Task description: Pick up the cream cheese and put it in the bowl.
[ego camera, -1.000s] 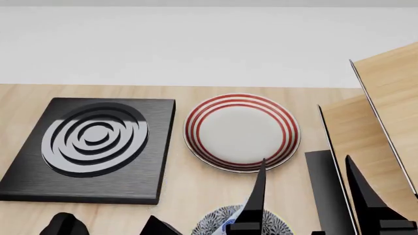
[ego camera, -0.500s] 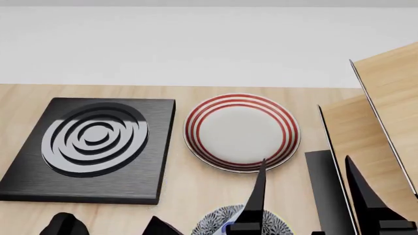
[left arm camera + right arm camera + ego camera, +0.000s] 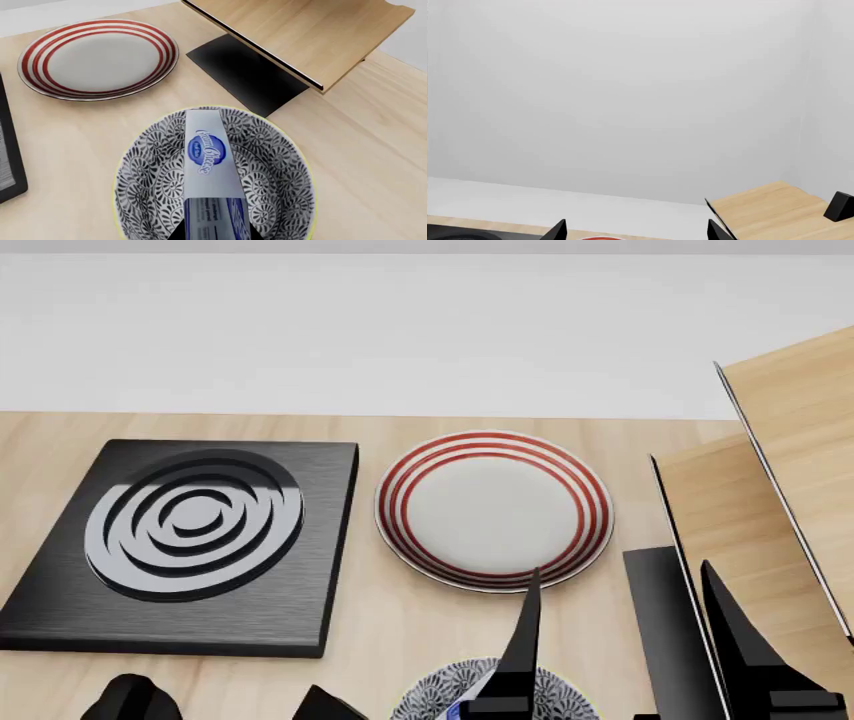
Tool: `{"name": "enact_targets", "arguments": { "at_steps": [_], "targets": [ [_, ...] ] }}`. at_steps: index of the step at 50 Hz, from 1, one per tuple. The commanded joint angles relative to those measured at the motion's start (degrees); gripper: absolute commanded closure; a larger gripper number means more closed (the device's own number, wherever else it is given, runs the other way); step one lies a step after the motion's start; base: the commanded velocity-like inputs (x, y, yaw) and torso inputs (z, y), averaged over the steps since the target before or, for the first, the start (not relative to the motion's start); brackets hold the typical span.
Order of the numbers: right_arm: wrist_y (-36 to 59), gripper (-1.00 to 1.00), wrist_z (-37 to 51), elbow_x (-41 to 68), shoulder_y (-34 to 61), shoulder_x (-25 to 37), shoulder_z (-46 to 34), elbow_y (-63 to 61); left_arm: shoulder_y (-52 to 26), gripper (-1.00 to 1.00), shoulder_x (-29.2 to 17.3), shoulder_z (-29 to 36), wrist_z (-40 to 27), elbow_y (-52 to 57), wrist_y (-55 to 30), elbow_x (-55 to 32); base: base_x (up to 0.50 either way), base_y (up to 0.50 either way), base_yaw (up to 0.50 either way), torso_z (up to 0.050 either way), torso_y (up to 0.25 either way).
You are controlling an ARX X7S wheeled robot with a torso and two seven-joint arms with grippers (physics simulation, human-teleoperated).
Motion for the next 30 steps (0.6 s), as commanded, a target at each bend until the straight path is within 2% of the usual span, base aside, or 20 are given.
{"name": "enact_targets", "arguments": {
  "at_steps": [1, 2, 30],
  "targets": [
    [-0.14, -1.0, -0.01, 0.18, 0.05, 0.1, -0.12, 0.14, -1.0, 1.0, 0.3, 0.12, -0.93, -0.11, -0.38, -0.72, 0.0, 0.0, 0.0, 0.0, 0.0],
    [-0.06, -1.0, -0.01, 0.27, 0.11, 0.1, -0.13, 0.07, -0.94, -1.0, 0.32, 0.06, -0.73, -0.32, -0.22, -0.82, 0.0, 0.0, 0.0, 0.0, 0.0],
    [-0.83, -1.0, 0.18, 0.2, -0.24, 0.34, -0.39, 0.43, -2.02, -1.0, 0.42, 1.13, -2.45, -0.3, -1.62, -2.46, 0.0, 0.0, 0.0, 0.0, 0.0]
  ]
}}
